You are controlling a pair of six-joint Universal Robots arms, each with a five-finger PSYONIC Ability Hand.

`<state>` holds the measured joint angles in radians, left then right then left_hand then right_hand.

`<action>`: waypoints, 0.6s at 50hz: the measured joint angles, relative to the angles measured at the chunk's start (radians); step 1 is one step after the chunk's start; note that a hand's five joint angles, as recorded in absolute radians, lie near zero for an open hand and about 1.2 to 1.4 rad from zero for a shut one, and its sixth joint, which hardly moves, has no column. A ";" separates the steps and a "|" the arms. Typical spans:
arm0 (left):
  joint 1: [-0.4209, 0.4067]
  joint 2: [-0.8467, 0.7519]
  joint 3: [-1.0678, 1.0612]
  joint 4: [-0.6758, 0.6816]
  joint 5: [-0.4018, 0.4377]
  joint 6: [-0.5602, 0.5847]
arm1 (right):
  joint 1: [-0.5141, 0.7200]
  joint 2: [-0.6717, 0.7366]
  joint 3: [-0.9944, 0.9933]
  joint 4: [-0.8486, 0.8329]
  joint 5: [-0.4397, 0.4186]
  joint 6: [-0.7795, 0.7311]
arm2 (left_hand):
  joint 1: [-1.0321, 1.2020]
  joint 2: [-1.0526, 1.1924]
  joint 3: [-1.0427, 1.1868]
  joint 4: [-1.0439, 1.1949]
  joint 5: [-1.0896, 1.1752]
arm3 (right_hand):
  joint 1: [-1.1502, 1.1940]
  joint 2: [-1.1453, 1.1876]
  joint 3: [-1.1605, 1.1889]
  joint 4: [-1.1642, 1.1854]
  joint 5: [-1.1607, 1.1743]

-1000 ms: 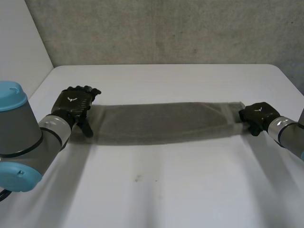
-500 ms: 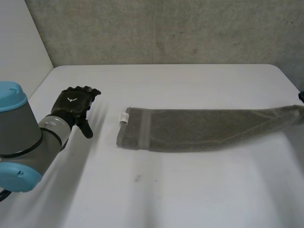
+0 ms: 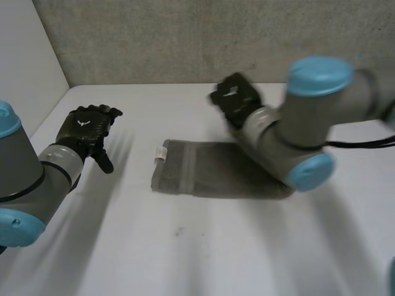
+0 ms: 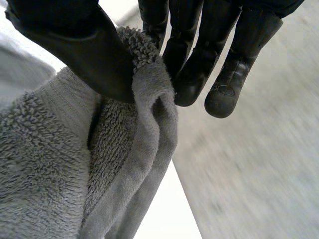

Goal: Fold the towel.

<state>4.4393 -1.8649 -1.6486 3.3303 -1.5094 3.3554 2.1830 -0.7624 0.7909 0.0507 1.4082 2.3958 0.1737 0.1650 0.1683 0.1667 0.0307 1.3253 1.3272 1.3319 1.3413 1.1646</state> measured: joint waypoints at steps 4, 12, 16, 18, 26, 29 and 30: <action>0.008 0.002 0.000 0.000 0.000 0.000 | 0.101 0.093 -0.084 0.000 0.004 -0.001 | 0.000 0.000 0.000 0.000 0.000 | 0.000 0.000 0.000 0.000 0.000; 0.023 0.001 0.000 0.000 0.001 0.000 | 0.235 0.244 -0.165 0.012 -0.007 -0.008 | 0.000 0.000 0.000 0.000 0.000 | -0.085 -0.084 -0.086 -0.089 -0.093; 0.027 0.001 0.000 0.001 0.001 0.000 | 0.249 0.261 -0.166 0.037 -0.011 -0.013 | 0.000 0.000 0.000 0.000 0.000 | -0.616 -0.620 -0.608 -0.613 -0.643; 0.029 0.000 0.000 0.002 0.002 0.000 | 0.246 0.251 -0.160 0.055 -0.010 -0.010 | 0.000 0.000 0.000 0.000 0.000 | -0.953 -0.960 -0.949 -0.951 -0.997; 0.018 0.000 -0.002 0.009 0.002 0.001 | 0.158 0.087 -0.045 0.083 -0.007 0.063 | 0.000 0.000 0.000 0.000 0.000 | -1.091 -1.075 -1.086 -1.080 -1.103; 0.000 0.003 0.000 0.011 0.002 0.000 | 0.096 -0.010 0.055 0.075 -0.010 0.114 | 0.000 0.000 0.000 0.000 0.000 | -1.093 -1.075 -1.086 -1.080 -1.103; -0.012 0.004 0.002 0.011 0.002 -0.002 | 0.071 -0.048 0.101 0.069 -0.010 0.131 | 0.000 0.000 0.000 0.000 0.000 | -1.093 -1.075 -1.086 -1.080 -1.103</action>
<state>4.4276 -1.8608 -1.6461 3.3410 -1.5076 3.3535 2.2536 -0.8100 0.8917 0.1196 1.3982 2.5272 0.1737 0.1649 0.1683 0.1667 0.0307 0.2318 0.2518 0.2455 0.2615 0.0619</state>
